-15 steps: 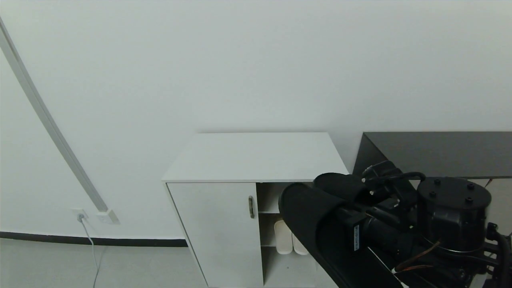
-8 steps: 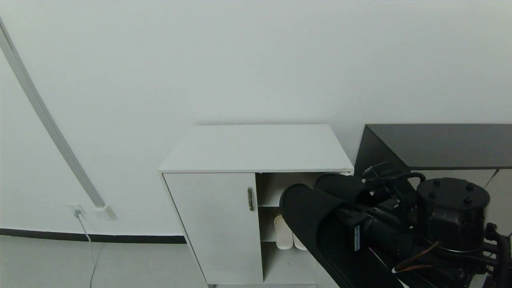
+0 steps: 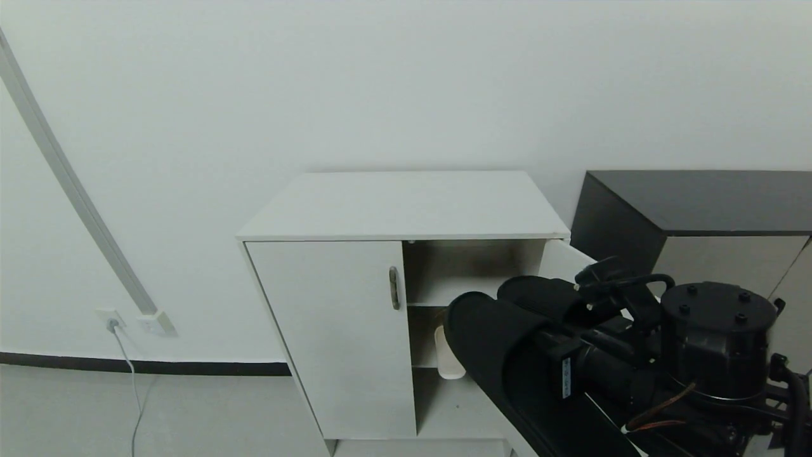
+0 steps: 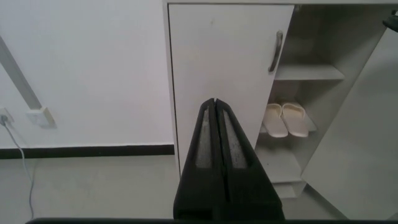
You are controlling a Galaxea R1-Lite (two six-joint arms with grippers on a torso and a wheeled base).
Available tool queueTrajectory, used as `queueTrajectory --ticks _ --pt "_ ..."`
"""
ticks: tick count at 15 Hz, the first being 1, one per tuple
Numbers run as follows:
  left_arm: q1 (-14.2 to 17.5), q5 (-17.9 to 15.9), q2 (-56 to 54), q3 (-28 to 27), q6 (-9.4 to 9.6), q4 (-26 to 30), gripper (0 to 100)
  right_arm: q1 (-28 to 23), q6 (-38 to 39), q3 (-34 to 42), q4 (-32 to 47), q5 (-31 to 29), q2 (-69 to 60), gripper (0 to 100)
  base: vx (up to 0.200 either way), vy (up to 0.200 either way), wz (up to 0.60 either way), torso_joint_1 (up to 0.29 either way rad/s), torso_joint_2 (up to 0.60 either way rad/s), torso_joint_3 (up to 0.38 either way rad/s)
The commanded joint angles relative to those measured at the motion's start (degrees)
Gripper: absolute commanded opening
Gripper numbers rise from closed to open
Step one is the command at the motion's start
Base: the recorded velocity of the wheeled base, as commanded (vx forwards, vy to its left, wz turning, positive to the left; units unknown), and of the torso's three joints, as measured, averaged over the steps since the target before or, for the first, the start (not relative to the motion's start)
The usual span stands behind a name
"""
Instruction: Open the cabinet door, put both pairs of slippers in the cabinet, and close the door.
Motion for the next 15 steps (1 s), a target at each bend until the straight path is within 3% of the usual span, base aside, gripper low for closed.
queueTrajectory --ticks 1,15 --pt "0.09 0.02 0.07 0.01 -0.02 0.00 0 0.00 -0.01 0.00 -0.02 -0.02 0.16 0 0.000 0.000 0.00 -0.203 0.52 0.325" --pt "0.00 0.02 0.07 0.01 -0.02 0.00 0 0.09 -0.10 0.17 -0.02 -0.02 0.25 0 0.000 0.000 0.00 -0.153 0.49 0.331"
